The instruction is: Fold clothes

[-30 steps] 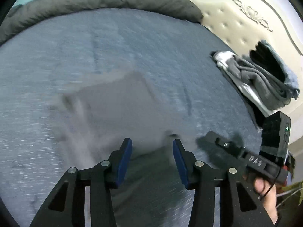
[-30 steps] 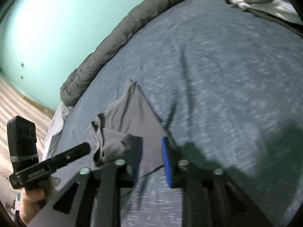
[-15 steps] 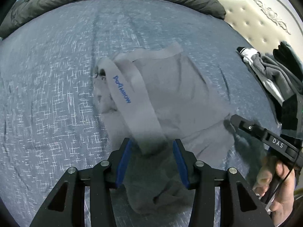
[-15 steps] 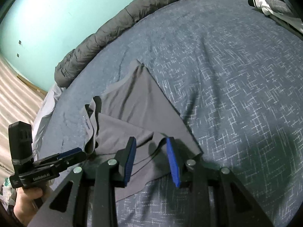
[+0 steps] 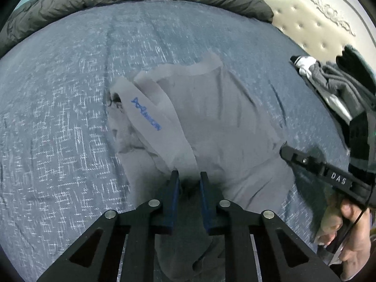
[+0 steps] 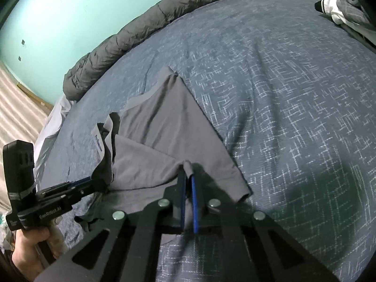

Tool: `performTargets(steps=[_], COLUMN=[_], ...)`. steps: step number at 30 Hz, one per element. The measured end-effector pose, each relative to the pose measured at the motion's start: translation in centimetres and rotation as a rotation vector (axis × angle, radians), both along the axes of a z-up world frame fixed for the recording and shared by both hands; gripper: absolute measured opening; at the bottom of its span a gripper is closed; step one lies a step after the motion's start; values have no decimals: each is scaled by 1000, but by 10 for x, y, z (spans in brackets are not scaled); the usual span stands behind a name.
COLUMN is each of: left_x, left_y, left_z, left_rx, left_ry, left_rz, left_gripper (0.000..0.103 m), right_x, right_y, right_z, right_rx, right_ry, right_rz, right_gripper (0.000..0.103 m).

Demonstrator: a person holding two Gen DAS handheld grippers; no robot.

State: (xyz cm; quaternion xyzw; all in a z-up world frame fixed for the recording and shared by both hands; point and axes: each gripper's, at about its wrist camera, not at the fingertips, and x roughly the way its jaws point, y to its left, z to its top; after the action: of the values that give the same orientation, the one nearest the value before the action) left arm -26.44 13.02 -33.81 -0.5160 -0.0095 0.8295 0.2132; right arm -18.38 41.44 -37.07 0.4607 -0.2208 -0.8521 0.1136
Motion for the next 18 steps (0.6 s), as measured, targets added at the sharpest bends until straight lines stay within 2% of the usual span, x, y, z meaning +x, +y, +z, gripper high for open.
performTargets(steps=[4, 9, 12, 16, 18], left_x=[-5, -25, -46, -87, -106], left_y=[-7, -13, -10, 8, 23], left_z=[16, 50, 72, 89, 88], left_rx=[46, 105, 112, 118, 93], left_ry=[30, 66, 96, 81, 61], left_rz=[30, 65, 75, 74, 55], left_gripper=[13, 12, 12, 11, 11], right_x=[3, 18, 24, 26, 27], right_y=[2, 17, 24, 30, 34], right_z=[5, 20, 23, 20, 20], right_rx=[-15, -37, -64, -71, -75], right_ry=[9, 57, 80, 72, 69], right_rz=[-5, -13, -16, -19, -24], right_gripper=[3, 3, 3, 3, 3])
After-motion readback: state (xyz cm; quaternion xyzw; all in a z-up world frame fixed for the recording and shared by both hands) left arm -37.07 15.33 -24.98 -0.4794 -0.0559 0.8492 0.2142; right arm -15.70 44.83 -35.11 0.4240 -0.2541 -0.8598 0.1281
